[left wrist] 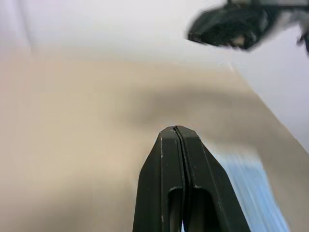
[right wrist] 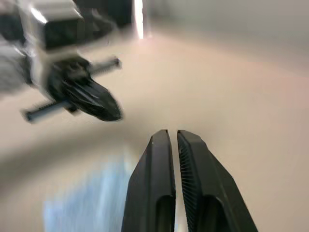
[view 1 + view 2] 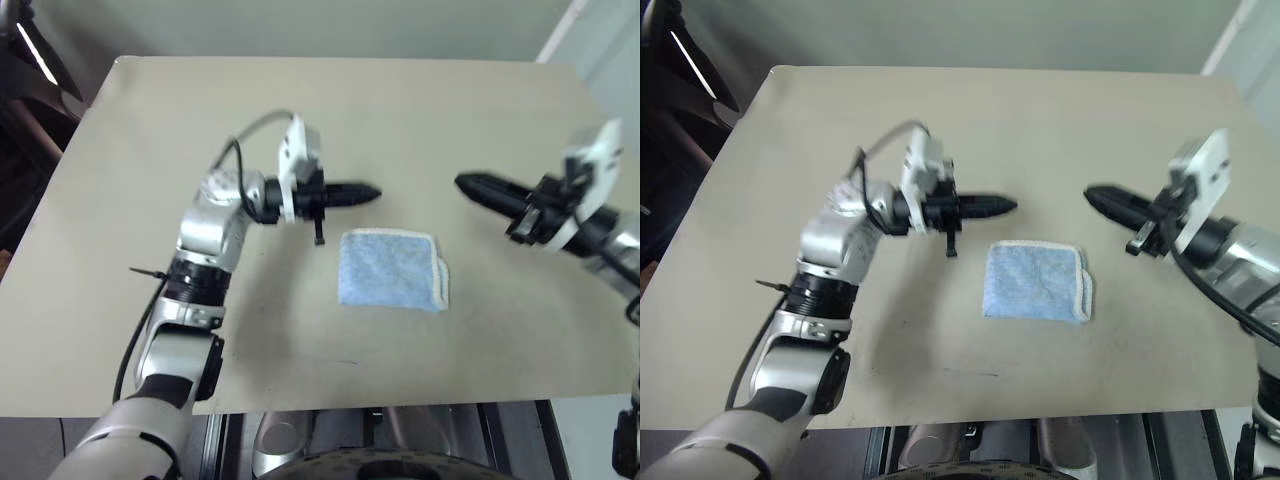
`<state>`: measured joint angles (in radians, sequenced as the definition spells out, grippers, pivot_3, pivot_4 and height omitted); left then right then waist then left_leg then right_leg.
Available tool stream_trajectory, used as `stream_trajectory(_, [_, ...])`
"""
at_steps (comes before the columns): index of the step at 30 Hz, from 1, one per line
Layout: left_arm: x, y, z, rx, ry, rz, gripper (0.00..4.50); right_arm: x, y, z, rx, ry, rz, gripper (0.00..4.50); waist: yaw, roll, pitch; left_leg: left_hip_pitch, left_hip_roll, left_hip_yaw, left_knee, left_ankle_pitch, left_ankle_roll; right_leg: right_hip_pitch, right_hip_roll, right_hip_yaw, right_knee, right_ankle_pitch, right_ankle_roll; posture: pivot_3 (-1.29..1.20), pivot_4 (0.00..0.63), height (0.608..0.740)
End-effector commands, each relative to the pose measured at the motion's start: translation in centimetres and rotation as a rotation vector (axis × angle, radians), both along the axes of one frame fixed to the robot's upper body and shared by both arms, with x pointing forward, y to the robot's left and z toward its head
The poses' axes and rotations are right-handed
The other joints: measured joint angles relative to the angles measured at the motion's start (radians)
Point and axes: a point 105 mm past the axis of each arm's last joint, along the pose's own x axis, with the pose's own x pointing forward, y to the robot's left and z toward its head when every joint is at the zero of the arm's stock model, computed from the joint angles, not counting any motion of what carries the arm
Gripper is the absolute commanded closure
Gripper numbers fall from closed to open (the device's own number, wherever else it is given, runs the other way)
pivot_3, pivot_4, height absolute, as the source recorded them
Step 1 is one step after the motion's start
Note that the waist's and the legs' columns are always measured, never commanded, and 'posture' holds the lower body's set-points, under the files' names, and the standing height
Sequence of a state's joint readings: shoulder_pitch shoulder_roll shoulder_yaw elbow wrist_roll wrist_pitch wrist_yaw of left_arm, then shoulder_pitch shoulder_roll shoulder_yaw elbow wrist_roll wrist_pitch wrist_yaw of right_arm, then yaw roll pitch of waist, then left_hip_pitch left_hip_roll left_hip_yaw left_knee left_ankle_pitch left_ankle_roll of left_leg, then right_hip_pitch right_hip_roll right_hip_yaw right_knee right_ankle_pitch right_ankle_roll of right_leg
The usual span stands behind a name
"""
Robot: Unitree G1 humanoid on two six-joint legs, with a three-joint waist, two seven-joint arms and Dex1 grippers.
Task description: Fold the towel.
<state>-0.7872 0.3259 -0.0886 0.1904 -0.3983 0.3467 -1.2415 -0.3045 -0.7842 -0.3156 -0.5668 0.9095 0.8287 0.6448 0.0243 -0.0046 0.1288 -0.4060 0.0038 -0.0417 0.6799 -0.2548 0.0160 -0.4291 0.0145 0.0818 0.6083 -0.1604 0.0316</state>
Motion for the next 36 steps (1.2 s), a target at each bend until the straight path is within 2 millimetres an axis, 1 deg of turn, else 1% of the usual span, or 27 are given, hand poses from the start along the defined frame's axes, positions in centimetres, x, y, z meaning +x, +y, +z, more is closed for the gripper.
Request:
stream_trajectory(1, [-0.9,-0.8,-1.4,-0.006,0.059,-0.039,4.50,-0.7,0.8,-1.0,0.032,0.082,0.028,4.15,0.006,0.002,0.000,0.006,0.000,-0.001,0.000,-0.006,0.004,0.006,0.000,-0.001,0.000,-0.003,-0.001,0.00,0.150,0.733])
stream_trajectory(2, [-1.0,-0.8,-1.2,-0.014,0.067,-0.044,4.50,-0.7,0.8,-1.0,0.037,0.085,0.027,4.15,0.005,0.005,0.002,0.006,-0.001,0.000,0.002,-0.013,0.008,0.006,-0.002,-0.001,0.001,-0.006,0.000,0.00,0.150,0.733])
stream_trajectory(3, [-1.1,-0.7,-1.1,-0.018,0.072,-0.046,4.50,-0.8,0.7,-0.9,0.043,0.092,0.024,4.15,0.004,0.007,0.003,0.002,-0.002,0.000,0.004,-0.016,0.009,0.002,-0.003,0.001,0.002,-0.006,0.001,0.00,0.150,0.733])
stream_trajectory(5, [-1.0,-0.5,-0.9,-0.015,0.076,-0.045,4.50,-0.8,0.5,-0.6,0.062,0.100,0.019,4.15,0.004,0.008,0.003,-0.010,-0.003,0.002,0.009,-0.007,-0.002,-0.010,-0.004,0.001,0.004,-0.001,0.011,0.00,0.150,0.733])
stream_trajectory(6, [-1.0,-0.4,-1.0,-0.009,0.077,-0.044,4.50,-0.8,0.4,-0.5,0.078,0.107,0.016,4.15,0.004,0.008,0.003,-0.014,-0.002,0.002,0.011,-0.007,-0.002,-0.012,-0.004,0.001,0.004,0.000,0.012,0.00,0.150,0.733])
stream_trajectory(9, [-0.8,0.3,-1.6,0.016,0.081,-0.036,4.50,-1.0,-0.2,-0.8,0.098,0.155,0.016,3.58,0.005,0.008,0.003,-0.014,-0.002,0.001,0.010,-0.009,-0.001,-0.012,-0.004,0.001,0.003,0.000,0.013,0.00,0.150,0.733])
stream_trajectory(11, [-0.8,0.6,-2.0,0.024,0.073,-0.031,4.50,-1.1,-0.4,-1.1,0.106,0.183,0.013,2.97,0.007,0.008,0.003,-0.014,-0.002,0.001,0.010,-0.011,0.000,-0.012,-0.004,0.001,0.002,-0.001,0.013,0.00,0.150,0.733])
stream_trajectory(14, [-1.4,1.4,-3.7,0.073,0.064,-0.035,4.50,-1.5,-0.9,-1.6,0.144,0.254,0.021,1.99,0.005,0.008,0.003,-0.014,-0.002,0.002,0.011,-0.013,0.002,-0.011,-0.005,0.001,0.002,-0.002,0.014,0.00,0.150,0.733])
stream_trajectory(17, [-2.8,2.1,-4.1,-0.016,0.037,-0.078,4.50,-1.9,-1.9,-2.7,0.159,0.346,0.002,1.04,0.005,0.008,0.003,-0.014,-0.003,0.002,0.012,-0.014,0.002,-0.011,-0.005,0.001,0.002,-0.004,0.014,0.00,0.150,0.733])
stream_trajectory(20, [-3.5,2.8,-4.8,-0.017,0.014,-0.078,4.50,-2.3,-2.7,-3.8,0.158,0.413,-0.021,0.02,0.007,0.009,0.003,-0.014,-0.002,0.002,0.013,-0.015,0.004,-0.011,-0.005,0.001,0.003,-0.005,0.014,0.00,0.150,0.733])
stream_trajectory(22, [-3.5,3.4,-5.1,-0.003,0.005,-0.065,4.50,-2.4,-3.2,-4.7,0.149,0.447,-0.043,0.02,0.007,0.009,0.003,-0.014,-0.002,0.001,0.015,-0.017,0.006,-0.010,-0.004,0.001,0.004,-0.005,0.014,0.00,0.150,0.733])
stream_trajectory(24, [-3.3,3.6,-5.0,-0.011,0.002,-0.045,4.50,-2.3,-3.4,-4.9,0.153,0.452,-0.056,0.02,0.004,0.009,0.003,-0.014,-0.002,0.001,0.017,-0.022,0.015,-0.010,-0.004,0.001,0.004,-0.005,0.013,0.00,0.150,0.733])
stream_trajectory(28, [-2.9,3.7,-4.8,-0.012,-0.041,-0.007,4.50,-1.9,-3.7,-5.0,0.152,0.434,-0.098,0.02,0.002,0.009,0.003,-0.014,-0.003,0.001,0.019,-0.023,0.016,-0.009,-0.004,0.001,0.003,-0.002,0.008,0.00,0.150,0.733])
stream_trajectory(31, [-2.6,3.4,-5.0,0.003,-0.036,0.019,4.50,-1.1,-4.1,-5.6,0.123,0.417,-0.151,0.02,0.002,0.009,0.003,-0.014,-0.003,0.001,0.020,-0.023,0.017,-0.009,-0.004,0.001,0.003,0.001,0.004,0.00,0.150,0.733])
stream_trajectory(34, [-2.8,3.1,-4.7,-0.014,-0.002,-0.013,3.88,-0.8,-4.2,-5.8,0.110,0.411,-0.171,0.00,0.000,0.009,0.003,-0.013,-0.003,0.001,0.021,-0.021,0.018,-0.009,-0.004,0.001,0.003,0.004,0.003,0.00,0.150,0.733])
stream_trajectory(36, [-3.0,2.9,-4.6,-0.005,0.013,-0.033,3.24,-1.0,-4.2,-6.0,0.116,0.434,-0.161,0.00,0.000,0.009,0.003,-0.013,-0.003,0.001,0.021,-0.019,0.018,-0.009,-0.004,0.001,0.003,0.006,0.002,0.00,0.150,0.733])
